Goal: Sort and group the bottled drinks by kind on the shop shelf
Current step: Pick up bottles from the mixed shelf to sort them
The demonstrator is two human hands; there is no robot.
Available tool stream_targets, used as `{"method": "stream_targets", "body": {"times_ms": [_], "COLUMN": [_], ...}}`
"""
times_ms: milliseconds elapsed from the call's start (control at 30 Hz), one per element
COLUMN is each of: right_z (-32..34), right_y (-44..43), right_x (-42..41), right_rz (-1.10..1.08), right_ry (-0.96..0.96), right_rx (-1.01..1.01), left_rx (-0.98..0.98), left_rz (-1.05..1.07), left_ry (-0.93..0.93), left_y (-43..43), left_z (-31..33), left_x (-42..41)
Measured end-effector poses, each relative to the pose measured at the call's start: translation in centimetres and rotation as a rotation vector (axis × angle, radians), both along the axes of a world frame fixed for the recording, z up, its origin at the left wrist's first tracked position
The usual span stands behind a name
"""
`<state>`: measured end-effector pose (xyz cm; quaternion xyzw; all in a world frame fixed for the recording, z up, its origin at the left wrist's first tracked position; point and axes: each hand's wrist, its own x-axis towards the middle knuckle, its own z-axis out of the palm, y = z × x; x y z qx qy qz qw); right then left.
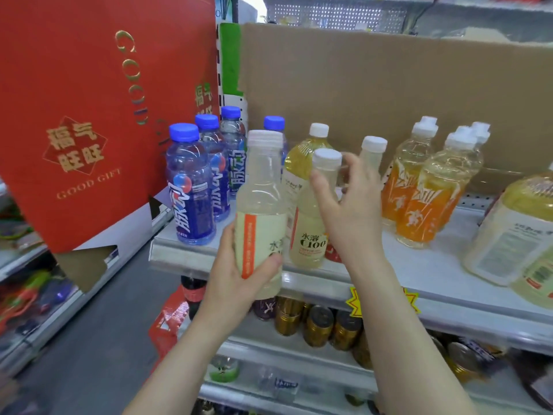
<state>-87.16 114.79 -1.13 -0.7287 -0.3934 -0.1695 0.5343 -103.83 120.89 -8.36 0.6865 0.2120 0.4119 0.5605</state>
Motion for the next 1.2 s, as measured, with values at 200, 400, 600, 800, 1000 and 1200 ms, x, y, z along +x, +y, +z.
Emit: {"method": "stream_targets", "body": {"times_ms": [200,400,600,800,1000,1200], "right_z": [-1.5,0.2,-1.4,-7.3,-10.7,-11.0], "right_y": [1.3,-2.7,-9.0,-16.0,-25.6,-38.1], "right_x": [-1.2,-3.9,-4.3,-4.1,-1.1,4.0], "right_rz": [0.068,0.138,0.052,-0.149,-0.232,-0.305], "right_ry": [0.139,0.250,0.427,0.605,0.624,0.564], "right_rx": [-0.042,0.417,0.479,0.417,0.326,0.222], "left_rx": [-0.138,-0.263,-0.332,-0.388,-0.405,-0.431], "left_rz": [0.058,-0.034,-0.216,-0.356,-0.436,-0.484], "left_ry": [-0.080,-0.107,-0.044,0.057,0.108,0.116], "left_y": [1.3,2.0,0.1,-5.9,-14.9,-26.9], "left_z": [-1.3,-2.1,-3.5,-6.1,-7.2,-7.1], "left_x": [-1.4,-3.1,-2.5,-0.1,4.1,11.4]}}
